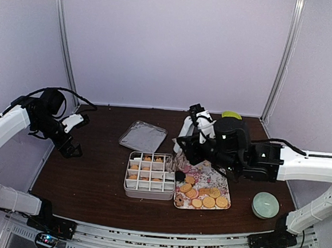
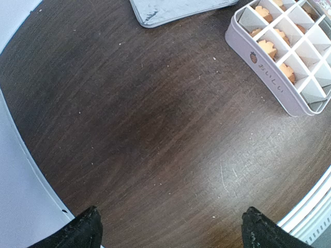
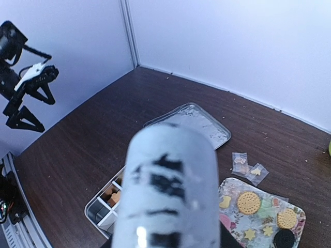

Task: Pack the cookies
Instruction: Place the fake cookies in the empty pocket of the box, then pick up the fake cookies from the plate.

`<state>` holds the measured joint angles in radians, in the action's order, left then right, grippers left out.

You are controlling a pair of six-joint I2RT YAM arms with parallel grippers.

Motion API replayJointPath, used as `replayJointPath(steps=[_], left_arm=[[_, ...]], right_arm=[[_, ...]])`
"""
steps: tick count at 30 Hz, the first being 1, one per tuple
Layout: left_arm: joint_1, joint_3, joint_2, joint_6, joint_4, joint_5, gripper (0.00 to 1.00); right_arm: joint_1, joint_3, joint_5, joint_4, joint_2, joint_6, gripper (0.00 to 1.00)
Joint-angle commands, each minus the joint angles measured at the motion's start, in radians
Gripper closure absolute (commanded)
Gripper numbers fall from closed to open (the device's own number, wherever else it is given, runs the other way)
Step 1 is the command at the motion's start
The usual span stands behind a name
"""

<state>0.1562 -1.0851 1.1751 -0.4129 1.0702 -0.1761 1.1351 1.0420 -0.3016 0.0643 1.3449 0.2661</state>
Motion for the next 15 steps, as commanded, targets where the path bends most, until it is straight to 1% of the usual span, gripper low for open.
replayJointPath(steps=[1, 5, 8, 15], left_arm=[[-0.009, -0.027, -0.008, 0.001, -0.011, -0.005, 0.04], [-0.008, -0.037, 0.001, 0.008, -0.006, -0.017, 0.04], [-0.008, -0.039, 0.004, 0.017, -0.004, -0.03, 0.05], [-0.009, -0.04, -0.003, 0.014, 0.007, -0.02, 0.06]], right_arm=[[-0.022, -0.083, -0.071, 0.004, -0.114, 0.024, 0.63], [-0.051, -0.171, -0.097, 0.012, -0.182, 0.044, 0.63], [-0.077, -0.222, -0.095, -0.008, -0.201, 0.056, 0.63], [-0.103, -0.236, -0.073, -0.092, -0.142, 0.053, 0.64]])
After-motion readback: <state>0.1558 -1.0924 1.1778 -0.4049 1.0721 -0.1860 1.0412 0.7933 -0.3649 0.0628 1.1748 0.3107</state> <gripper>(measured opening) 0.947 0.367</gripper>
